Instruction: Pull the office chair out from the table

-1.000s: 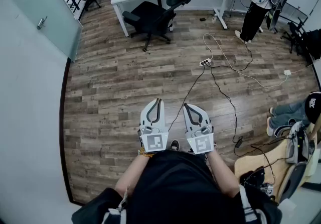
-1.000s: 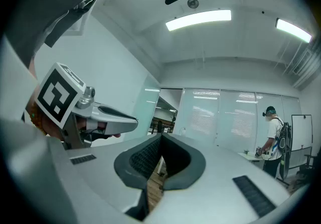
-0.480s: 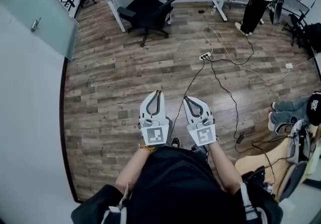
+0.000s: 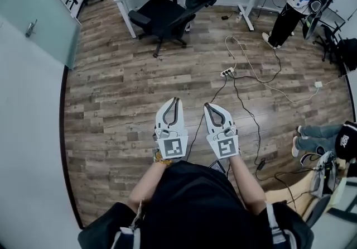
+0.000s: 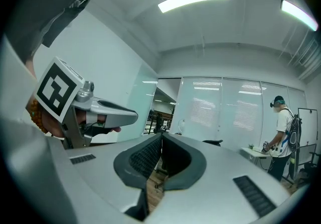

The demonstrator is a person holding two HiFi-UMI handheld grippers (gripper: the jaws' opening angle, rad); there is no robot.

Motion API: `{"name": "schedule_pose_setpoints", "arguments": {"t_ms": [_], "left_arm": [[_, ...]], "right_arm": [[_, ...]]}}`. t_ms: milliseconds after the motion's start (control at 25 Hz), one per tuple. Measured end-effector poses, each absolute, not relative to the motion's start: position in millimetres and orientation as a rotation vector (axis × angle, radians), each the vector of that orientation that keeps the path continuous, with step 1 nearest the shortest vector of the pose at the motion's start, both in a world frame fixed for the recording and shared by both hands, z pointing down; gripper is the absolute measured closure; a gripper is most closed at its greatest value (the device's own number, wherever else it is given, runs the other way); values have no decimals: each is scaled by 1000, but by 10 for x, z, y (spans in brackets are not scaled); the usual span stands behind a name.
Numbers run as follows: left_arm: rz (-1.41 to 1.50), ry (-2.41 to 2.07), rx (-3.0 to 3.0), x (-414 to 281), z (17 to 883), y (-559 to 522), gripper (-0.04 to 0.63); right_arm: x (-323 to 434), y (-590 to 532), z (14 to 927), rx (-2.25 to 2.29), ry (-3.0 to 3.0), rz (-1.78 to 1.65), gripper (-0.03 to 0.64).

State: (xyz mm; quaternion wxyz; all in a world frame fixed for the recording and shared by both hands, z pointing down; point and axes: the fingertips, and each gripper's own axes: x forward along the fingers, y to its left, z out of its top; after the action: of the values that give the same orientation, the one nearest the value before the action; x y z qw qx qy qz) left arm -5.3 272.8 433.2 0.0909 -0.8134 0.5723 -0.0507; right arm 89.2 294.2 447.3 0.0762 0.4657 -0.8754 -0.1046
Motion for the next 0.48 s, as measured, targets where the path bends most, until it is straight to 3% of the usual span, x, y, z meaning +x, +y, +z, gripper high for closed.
{"name": "schedule_pose_setpoints", "arguments": {"t_ms": [480], "left_arm": [[-143,1709,-2430,-508,4375,1407,555]], "right_arm": [[485,1589,4528,1402,-2560,-310,611]]}}
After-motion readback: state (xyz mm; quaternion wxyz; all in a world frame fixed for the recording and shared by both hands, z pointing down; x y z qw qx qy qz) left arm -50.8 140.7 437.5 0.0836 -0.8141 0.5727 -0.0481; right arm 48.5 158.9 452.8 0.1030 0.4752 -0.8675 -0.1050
